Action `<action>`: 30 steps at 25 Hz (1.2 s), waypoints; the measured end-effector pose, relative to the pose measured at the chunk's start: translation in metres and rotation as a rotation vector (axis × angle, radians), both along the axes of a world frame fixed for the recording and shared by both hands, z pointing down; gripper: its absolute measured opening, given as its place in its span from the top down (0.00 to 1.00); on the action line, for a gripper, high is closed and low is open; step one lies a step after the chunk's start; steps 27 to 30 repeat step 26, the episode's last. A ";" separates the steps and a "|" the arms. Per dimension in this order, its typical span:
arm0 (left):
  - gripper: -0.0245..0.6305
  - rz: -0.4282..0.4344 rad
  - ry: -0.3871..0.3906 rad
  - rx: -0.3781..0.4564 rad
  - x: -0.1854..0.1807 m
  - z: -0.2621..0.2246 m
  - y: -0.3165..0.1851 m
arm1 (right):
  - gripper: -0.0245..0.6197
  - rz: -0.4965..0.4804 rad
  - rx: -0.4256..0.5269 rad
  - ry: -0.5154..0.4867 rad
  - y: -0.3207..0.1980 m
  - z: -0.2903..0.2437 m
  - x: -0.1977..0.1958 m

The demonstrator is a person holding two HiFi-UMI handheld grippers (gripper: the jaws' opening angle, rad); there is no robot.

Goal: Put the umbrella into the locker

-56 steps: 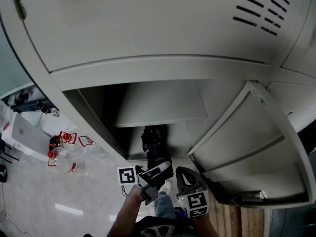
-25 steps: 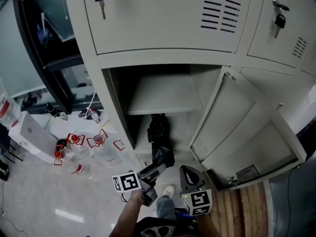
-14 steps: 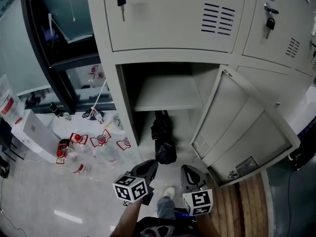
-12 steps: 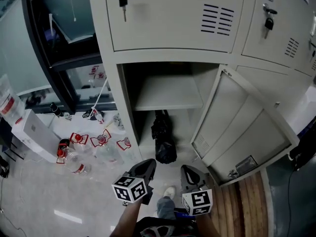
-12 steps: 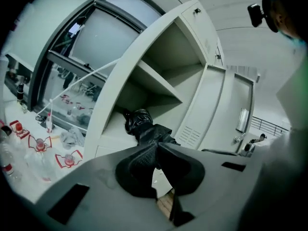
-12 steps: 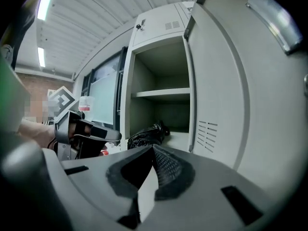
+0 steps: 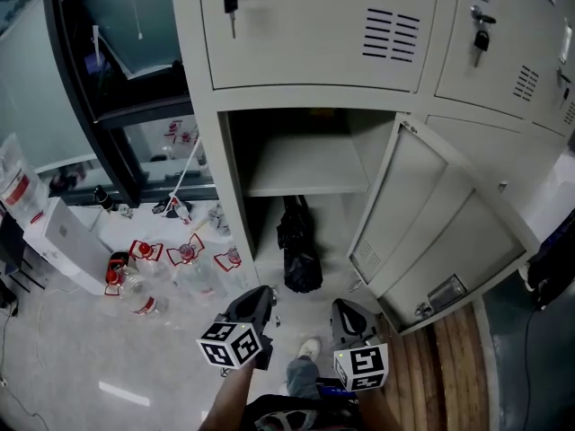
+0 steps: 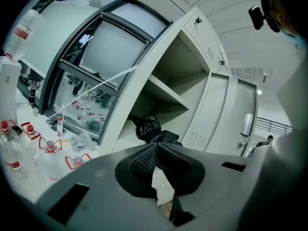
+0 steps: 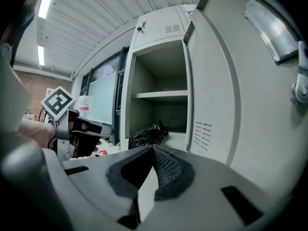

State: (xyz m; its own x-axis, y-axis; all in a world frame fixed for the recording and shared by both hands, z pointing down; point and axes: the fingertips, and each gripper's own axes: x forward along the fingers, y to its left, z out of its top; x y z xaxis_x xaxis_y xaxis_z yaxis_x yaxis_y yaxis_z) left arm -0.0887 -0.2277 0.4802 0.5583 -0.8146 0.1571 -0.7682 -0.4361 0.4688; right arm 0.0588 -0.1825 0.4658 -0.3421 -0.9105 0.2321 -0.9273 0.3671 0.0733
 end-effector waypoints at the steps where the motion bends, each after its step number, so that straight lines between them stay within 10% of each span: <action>1: 0.93 0.001 0.000 -0.001 0.001 0.000 0.001 | 0.96 -0.001 0.000 0.004 0.001 0.000 0.000; 30: 0.93 0.025 0.036 -0.014 0.004 -0.001 0.002 | 0.96 0.011 0.010 0.011 0.006 -0.004 -0.001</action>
